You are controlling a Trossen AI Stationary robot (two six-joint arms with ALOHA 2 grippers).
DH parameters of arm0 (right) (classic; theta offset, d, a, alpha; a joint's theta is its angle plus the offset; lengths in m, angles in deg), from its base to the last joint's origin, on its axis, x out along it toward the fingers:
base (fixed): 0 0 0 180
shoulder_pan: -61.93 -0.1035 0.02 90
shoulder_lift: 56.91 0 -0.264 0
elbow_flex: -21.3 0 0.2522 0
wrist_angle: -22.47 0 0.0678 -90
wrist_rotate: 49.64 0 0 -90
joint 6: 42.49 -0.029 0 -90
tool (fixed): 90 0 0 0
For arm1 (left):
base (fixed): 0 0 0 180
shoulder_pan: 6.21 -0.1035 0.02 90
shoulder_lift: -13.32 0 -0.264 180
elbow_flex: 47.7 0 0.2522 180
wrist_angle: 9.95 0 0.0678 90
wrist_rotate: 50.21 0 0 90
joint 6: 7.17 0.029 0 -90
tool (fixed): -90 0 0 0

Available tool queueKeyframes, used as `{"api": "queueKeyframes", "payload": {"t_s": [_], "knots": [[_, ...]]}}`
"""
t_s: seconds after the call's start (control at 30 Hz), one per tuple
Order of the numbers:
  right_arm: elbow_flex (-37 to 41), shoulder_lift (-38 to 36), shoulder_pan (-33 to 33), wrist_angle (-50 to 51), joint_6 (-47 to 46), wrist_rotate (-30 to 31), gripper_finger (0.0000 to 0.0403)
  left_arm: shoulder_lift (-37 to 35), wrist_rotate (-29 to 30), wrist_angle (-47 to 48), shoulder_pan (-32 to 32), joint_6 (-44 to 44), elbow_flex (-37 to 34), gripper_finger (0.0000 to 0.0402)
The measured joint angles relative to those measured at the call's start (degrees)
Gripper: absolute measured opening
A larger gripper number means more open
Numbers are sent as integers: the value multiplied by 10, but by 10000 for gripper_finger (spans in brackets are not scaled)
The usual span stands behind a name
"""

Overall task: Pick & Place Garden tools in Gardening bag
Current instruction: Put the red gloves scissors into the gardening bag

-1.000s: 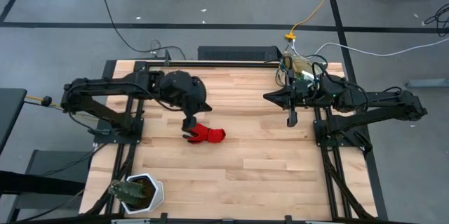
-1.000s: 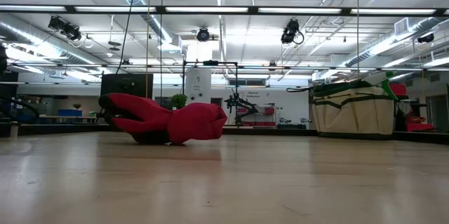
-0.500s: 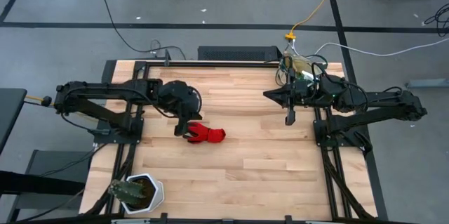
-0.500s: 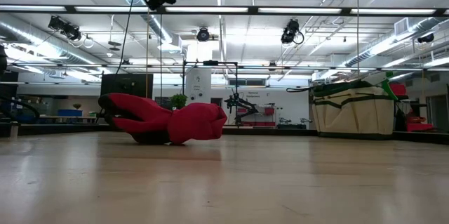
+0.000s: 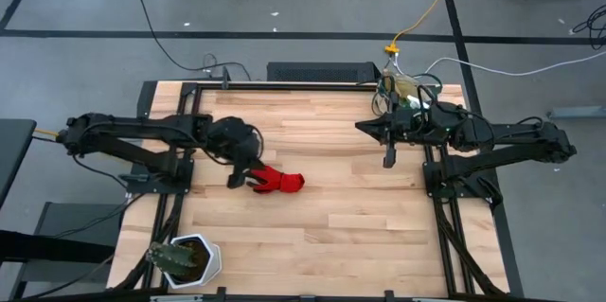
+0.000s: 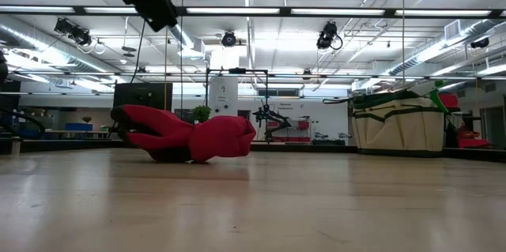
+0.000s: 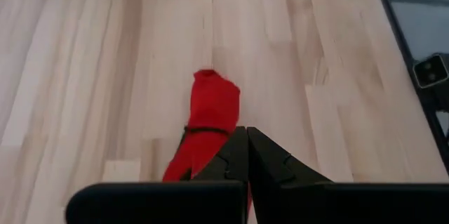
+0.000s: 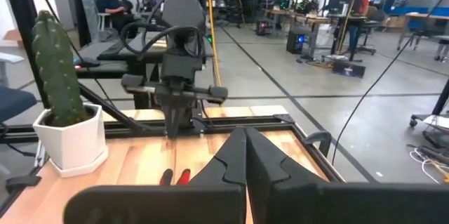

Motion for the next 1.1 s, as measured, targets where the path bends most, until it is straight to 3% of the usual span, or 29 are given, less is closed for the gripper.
{"api": "queueKeyframes", "payload": {"t_s": [0.53, 1.1], "knots": [[0, 12, 0, 14, 25, 1, 0, -163, 6, 46, 1, -16, -91, 2], [0, 12, 0, 15, 24, 1, 0, -177, 17, 44, 1, -22, -101, 2]]}}
